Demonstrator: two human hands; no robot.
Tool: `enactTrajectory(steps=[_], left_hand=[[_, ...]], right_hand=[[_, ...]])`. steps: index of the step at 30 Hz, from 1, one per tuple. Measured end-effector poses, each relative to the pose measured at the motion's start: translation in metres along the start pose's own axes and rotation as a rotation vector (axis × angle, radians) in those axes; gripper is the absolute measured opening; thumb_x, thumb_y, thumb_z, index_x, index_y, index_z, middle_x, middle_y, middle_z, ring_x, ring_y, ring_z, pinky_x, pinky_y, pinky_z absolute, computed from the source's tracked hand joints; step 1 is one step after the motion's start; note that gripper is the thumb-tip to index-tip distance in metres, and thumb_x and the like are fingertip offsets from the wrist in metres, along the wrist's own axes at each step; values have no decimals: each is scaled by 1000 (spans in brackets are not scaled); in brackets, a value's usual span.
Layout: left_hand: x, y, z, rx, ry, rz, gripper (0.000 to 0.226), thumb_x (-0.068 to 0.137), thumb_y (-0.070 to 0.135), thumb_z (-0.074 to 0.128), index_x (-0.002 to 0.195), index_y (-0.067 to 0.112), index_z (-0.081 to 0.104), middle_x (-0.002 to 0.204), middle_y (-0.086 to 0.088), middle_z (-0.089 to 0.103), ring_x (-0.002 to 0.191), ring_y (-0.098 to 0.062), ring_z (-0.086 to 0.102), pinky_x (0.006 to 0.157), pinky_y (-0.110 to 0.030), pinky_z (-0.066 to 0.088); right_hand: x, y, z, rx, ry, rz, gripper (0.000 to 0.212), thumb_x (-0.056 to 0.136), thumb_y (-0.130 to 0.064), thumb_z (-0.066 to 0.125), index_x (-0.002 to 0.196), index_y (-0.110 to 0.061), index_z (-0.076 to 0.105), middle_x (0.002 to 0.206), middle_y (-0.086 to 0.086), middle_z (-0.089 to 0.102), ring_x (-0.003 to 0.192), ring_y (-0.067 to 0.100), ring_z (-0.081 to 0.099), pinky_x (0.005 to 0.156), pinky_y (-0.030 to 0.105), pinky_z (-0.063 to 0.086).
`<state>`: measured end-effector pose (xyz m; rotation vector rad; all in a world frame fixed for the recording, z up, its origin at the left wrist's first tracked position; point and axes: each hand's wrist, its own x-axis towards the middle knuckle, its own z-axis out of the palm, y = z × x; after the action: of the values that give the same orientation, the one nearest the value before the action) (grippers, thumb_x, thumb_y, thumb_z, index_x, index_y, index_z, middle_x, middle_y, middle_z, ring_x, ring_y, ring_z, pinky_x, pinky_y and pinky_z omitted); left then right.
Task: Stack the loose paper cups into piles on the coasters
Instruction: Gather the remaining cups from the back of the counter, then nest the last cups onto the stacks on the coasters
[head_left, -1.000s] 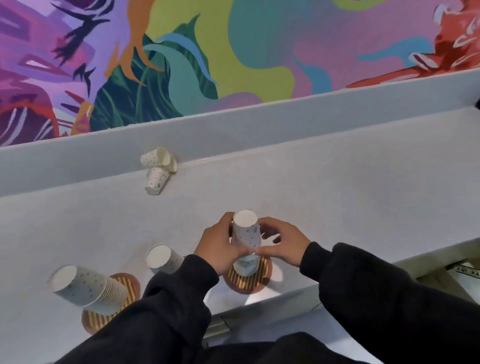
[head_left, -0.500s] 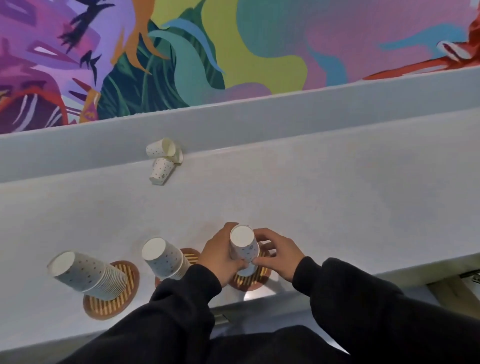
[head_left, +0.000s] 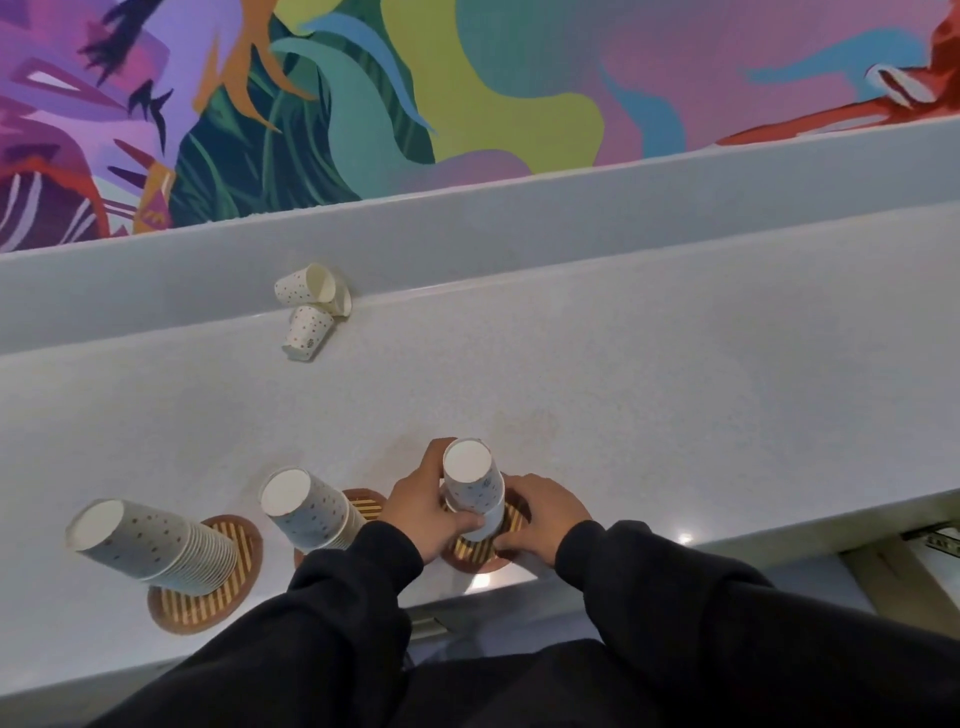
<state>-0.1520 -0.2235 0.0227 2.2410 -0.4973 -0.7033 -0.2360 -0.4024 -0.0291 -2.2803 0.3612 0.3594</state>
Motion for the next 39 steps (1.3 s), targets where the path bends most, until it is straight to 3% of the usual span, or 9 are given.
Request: enactTrajectory(steps=[7, 11, 15, 19, 22, 25, 30, 35, 39], left_hand=[[1, 2, -2, 10, -32, -22, 80, 78, 26, 87, 131, 47, 31, 122, 16, 54, 117, -16, 56, 94, -30, 49], [-1, 8, -11, 75, -79, -40, 88, 78, 20, 87, 145, 38, 33, 142, 6, 57, 130, -23, 56, 103, -36, 50], [-11, 34, -51, 134, -28, 13, 89, 84, 8, 80, 155, 34, 34, 152, 7, 50, 136, -17, 52, 111, -35, 48], [-20, 82, -137, 45, 30, 165, 54, 88, 10, 76, 135, 34, 62, 126, 17, 67, 110, -1, 66, 94, -24, 55], [-12, 102, -207, -71, 155, 223, 34, 87, 10, 79, 115, 29, 74, 106, 10, 76, 92, -11, 74, 83, -33, 59], [7, 103, -269, -65, 290, 188, 26, 87, 10, 79, 108, 24, 75, 100, 3, 78, 89, -15, 74, 76, -35, 58], [47, 79, -340, 45, 384, 103, 21, 90, 12, 75, 110, 19, 73, 95, 6, 74, 93, -19, 74, 83, -43, 63], [109, 31, -377, 189, 292, 2, 25, 87, 16, 77, 111, 19, 71, 98, -4, 76, 89, -21, 72, 75, -40, 61], [163, -10, -391, 287, 223, -30, 34, 84, 20, 83, 115, 23, 70, 106, -1, 73, 98, -23, 67, 77, -30, 54]], right_hand=[[5, -5, -4, -5, -19, -4, 56, 83, -50, 78, 133, -33, 57, 130, -5, 66, 117, 19, 62, 105, 35, 47], [12, -6, -17, 45, -44, 51, 56, 84, -29, 82, 133, -27, 55, 121, -2, 68, 107, 19, 64, 101, 34, 52], [27, -13, -63, 8, 89, 3, 46, 87, -13, 76, 127, -30, 59, 103, -6, 68, 92, 12, 67, 92, 34, 58], [54, -52, -118, -39, 171, -107, 37, 85, -8, 74, 113, -30, 66, 96, -6, 70, 88, 12, 69, 90, 35, 58], [80, -101, -149, -84, 192, -204, 34, 83, -14, 79, 111, -29, 68, 95, -6, 70, 87, 14, 70, 88, 35, 58], [110, -157, -165, -156, 181, -298, 35, 82, -18, 82, 113, -27, 67, 97, -7, 69, 87, 15, 70, 87, 35, 58], [168, -229, -157, -331, 129, -383, 42, 84, -24, 81, 123, -25, 64, 106, -5, 67, 94, 18, 66, 90, 36, 55], [230, -270, -122, -524, 30, -357, 52, 86, -25, 79, 134, -24, 58, 130, 2, 61, 113, 23, 60, 89, 29, 43], [271, -287, -88, -638, -8, -315, 55, 90, -22, 75, 140, -26, 53, 137, 5, 55, 122, 28, 56, 100, 37, 46]])
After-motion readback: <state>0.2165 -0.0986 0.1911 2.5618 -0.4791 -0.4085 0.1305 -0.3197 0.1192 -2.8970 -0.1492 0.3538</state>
